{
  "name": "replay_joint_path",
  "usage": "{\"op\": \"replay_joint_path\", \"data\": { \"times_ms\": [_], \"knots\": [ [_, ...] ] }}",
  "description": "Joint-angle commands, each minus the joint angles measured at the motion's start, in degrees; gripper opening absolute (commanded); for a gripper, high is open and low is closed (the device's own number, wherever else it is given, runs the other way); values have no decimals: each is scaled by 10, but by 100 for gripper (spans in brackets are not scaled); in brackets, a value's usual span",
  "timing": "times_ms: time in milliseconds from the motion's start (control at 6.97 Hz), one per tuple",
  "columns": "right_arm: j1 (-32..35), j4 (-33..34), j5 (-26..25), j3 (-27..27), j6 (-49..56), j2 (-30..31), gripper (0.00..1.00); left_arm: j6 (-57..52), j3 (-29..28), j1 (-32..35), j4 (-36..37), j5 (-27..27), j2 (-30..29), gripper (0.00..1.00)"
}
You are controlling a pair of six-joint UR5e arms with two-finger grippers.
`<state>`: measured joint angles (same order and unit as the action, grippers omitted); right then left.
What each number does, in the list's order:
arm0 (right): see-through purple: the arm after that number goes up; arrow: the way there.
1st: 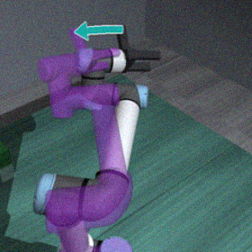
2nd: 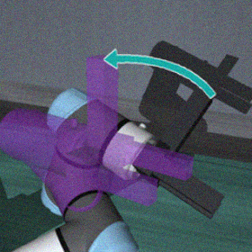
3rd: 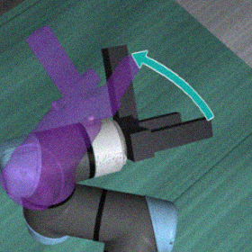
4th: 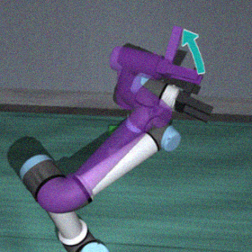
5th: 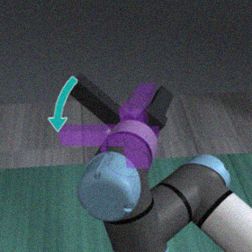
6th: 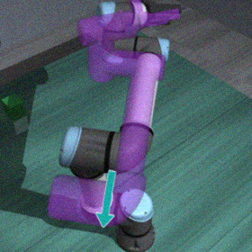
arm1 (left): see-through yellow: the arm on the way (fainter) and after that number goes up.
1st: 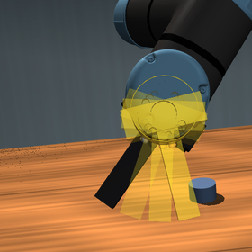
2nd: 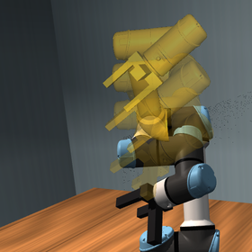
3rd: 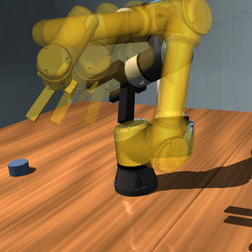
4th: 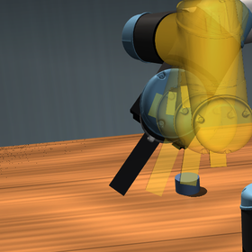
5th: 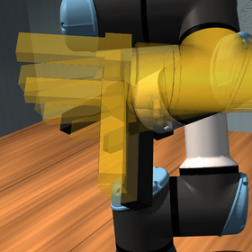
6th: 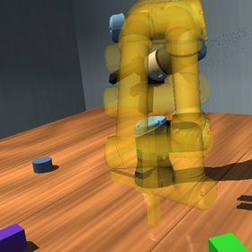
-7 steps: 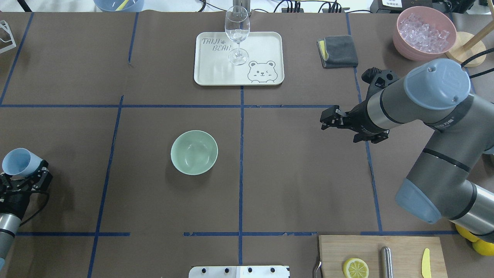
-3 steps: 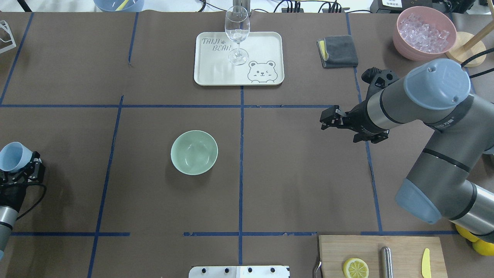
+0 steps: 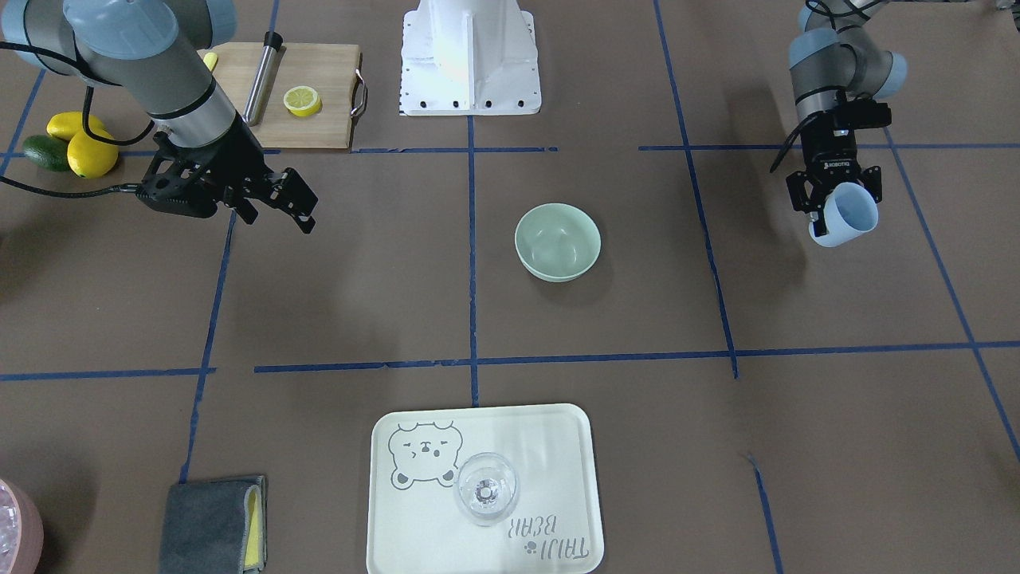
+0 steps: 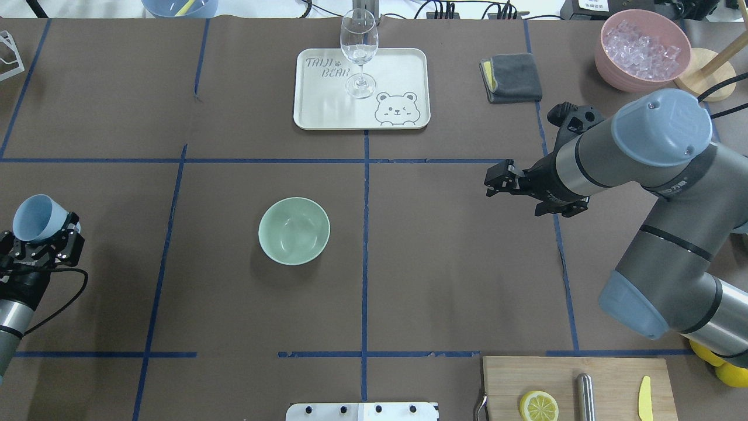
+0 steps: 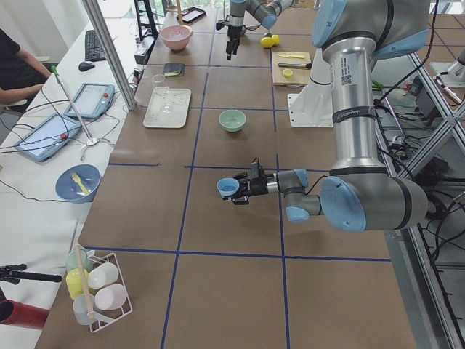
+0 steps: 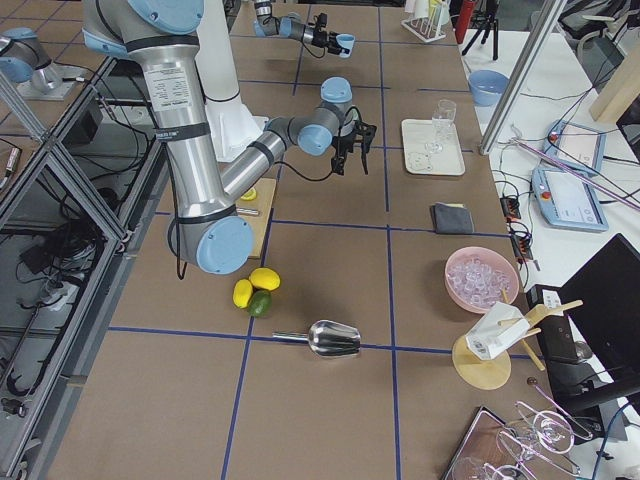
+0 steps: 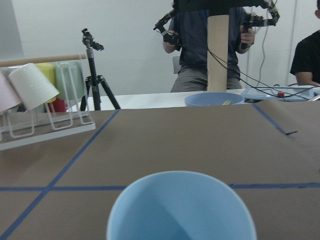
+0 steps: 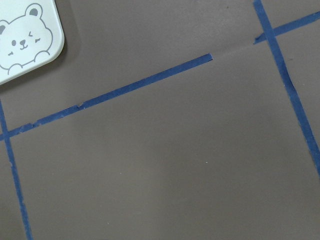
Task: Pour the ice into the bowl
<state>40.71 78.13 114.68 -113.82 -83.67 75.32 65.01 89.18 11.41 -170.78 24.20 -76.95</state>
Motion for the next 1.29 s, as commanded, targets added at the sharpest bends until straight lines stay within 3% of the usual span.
{"op": "replay_joint_path", "data": {
  "times_ms": [0,287,574,861,1004,1148],
  "knots": [
    [1,0,0,-1,0,4,100,-112,8,4,-85,42,-70,0],
    [1,0,0,-3,0,8,100,-326,37,4,-76,54,-176,0],
    [2,-1,0,-4,0,11,100,-386,42,-2,-34,70,-250,0],
    [3,-1,0,-2,0,11,100,-627,40,-3,-32,71,-267,0],
    [3,-1,0,-2,0,10,100,-675,33,-3,-19,70,-283,0],
    [2,-1,0,-1,0,10,100,-694,30,-4,52,67,-283,0]
  ]
}}
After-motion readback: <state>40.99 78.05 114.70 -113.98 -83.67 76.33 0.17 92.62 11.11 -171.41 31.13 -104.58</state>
